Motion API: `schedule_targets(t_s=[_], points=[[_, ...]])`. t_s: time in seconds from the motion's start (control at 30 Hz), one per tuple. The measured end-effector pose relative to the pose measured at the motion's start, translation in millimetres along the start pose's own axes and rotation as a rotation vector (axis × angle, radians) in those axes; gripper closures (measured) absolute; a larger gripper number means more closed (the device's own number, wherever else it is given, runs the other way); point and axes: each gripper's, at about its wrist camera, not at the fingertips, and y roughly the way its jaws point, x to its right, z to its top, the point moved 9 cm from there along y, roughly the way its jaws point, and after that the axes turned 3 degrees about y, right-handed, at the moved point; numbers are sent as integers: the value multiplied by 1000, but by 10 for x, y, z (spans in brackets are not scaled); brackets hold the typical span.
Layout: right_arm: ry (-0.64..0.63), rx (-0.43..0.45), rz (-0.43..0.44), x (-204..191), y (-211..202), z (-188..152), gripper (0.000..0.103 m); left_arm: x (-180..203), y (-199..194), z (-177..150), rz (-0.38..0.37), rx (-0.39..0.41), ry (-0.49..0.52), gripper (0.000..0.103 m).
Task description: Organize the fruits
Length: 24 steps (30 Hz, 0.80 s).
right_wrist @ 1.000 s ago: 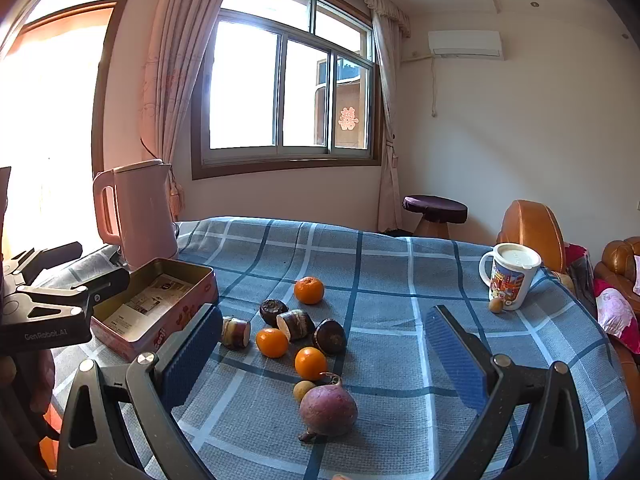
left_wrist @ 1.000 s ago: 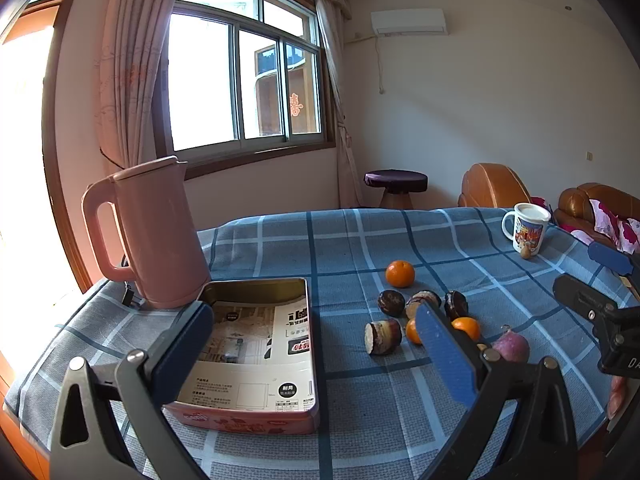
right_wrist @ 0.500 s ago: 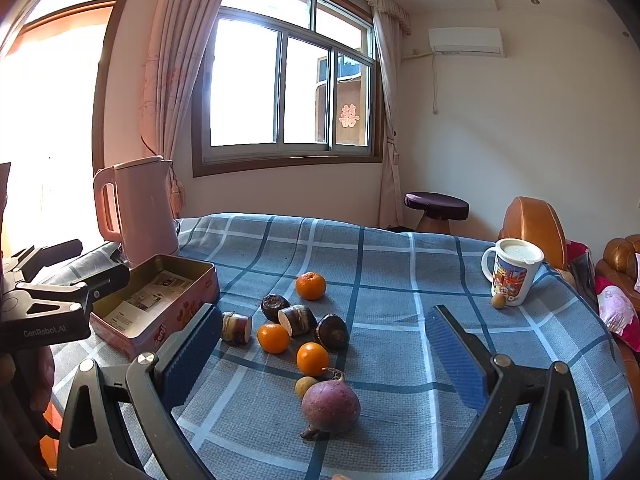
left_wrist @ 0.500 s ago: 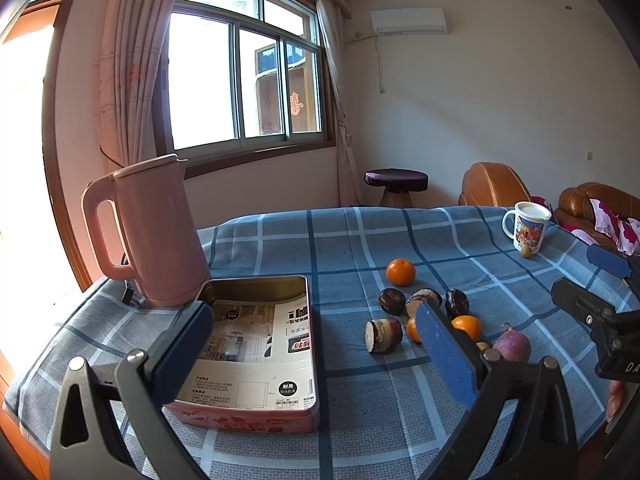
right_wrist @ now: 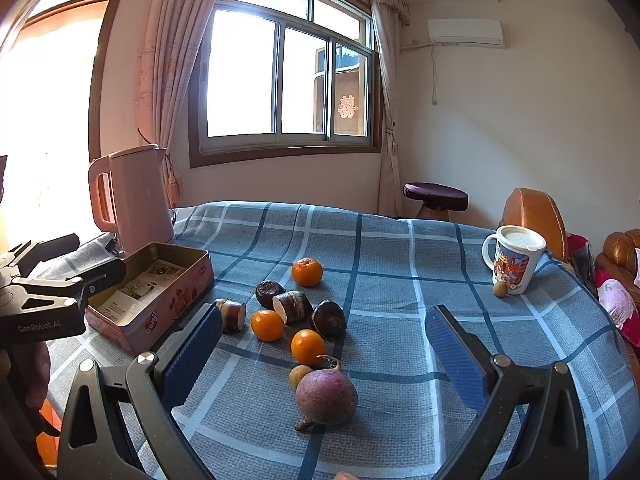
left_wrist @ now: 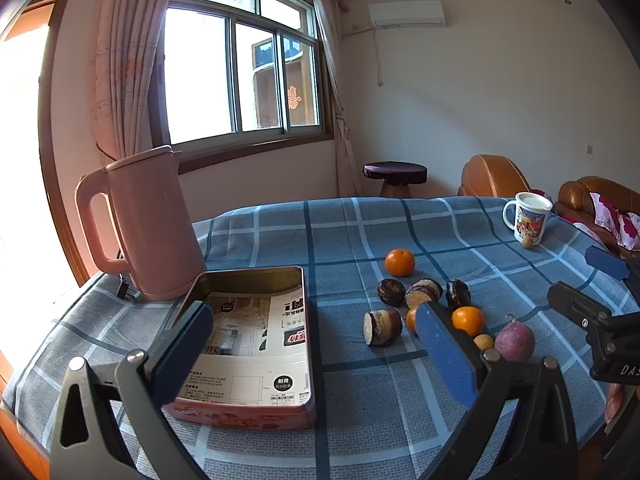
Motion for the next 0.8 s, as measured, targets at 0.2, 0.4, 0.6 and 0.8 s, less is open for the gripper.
schedule_targets(t_s=[0.2,0.4,0.6,0.8], points=[[28,-92,-9,151,249,-279,1,92,175,-126,-10,-42,14,0],[57,-187,7,243,469,-540,7,223,395,-298,-35,-102,22,0],[96,-260,38,287,591,-661,18,409,585,-451,-91,-167,21,1],[98,-348,110,203,711,-777,32,630,641,-497,-149,-197,39,4]])
